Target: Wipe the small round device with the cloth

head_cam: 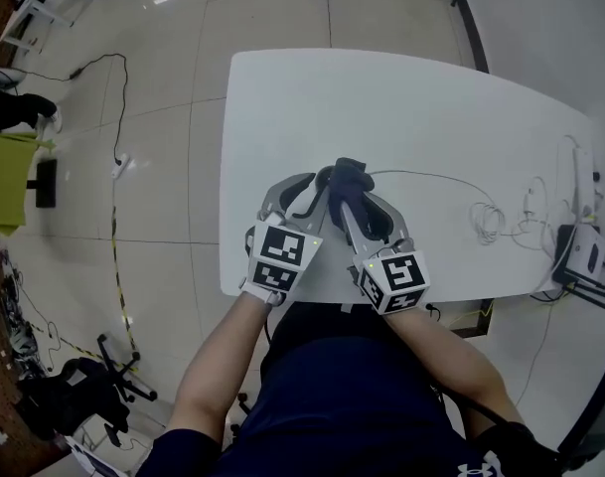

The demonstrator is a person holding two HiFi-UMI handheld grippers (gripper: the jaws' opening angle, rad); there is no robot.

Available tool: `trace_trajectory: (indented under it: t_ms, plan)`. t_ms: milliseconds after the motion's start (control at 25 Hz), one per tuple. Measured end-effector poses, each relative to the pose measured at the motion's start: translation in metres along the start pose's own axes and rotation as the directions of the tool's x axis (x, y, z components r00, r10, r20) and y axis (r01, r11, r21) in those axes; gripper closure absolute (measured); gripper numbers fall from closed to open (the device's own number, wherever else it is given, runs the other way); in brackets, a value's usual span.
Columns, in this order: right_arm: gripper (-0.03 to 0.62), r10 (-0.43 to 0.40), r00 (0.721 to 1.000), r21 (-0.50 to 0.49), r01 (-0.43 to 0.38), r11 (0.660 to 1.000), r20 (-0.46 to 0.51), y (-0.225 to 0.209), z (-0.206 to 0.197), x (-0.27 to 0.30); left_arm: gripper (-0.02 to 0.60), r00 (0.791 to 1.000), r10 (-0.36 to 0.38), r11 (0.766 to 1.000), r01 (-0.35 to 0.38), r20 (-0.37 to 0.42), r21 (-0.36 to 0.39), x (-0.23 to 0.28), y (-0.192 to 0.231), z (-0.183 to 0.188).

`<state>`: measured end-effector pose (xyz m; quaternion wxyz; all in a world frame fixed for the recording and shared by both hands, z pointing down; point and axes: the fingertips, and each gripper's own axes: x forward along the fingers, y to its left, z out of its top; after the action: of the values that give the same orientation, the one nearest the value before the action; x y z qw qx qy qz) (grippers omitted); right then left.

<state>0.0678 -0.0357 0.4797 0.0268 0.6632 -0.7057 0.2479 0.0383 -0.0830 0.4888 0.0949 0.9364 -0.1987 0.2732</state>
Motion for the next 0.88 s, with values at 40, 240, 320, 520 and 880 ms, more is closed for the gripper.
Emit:
trace_trajectory:
  t_ms: [40,240,320,520,880]
  plan:
    - [0.482,-0.016,1.0,0.036,0.016,0.999,0.009,-0.004,-0.004,-0.001,0.489,1.0,-0.004,1.0,0.004,0.002,0.004,0.0,-0.001,0.0]
    - [0.482,-0.054,0.998,0.245,0.049,0.968,0.013,-0.018,-0.023,-0.008,0.491,1.0,-0.018,1.0,0.018,0.011,0.007,0.001,-0.002,0.0]
    - [0.482,-0.072,0.997,0.315,0.075,0.946,-0.02,-0.027,-0.039,-0.01,0.499,1.0,-0.023,1.0,0.023,0.013,0.006,0.001,-0.004,0.0]
    - [0.484,-0.076,0.983,0.412,0.14,0.9,-0.168,-0.032,-0.086,0.001,0.512,0.999,-0.03,0.999,0.03,0.021,0.024,0.0,-0.004,0.001]
    - [0.487,-0.117,0.978,0.591,0.199,0.782,-0.175,-0.049,-0.069,-0.021,0.512,0.999,-0.036,0.999,0.036,0.019,0.005,0.005,-0.008,-0.001]
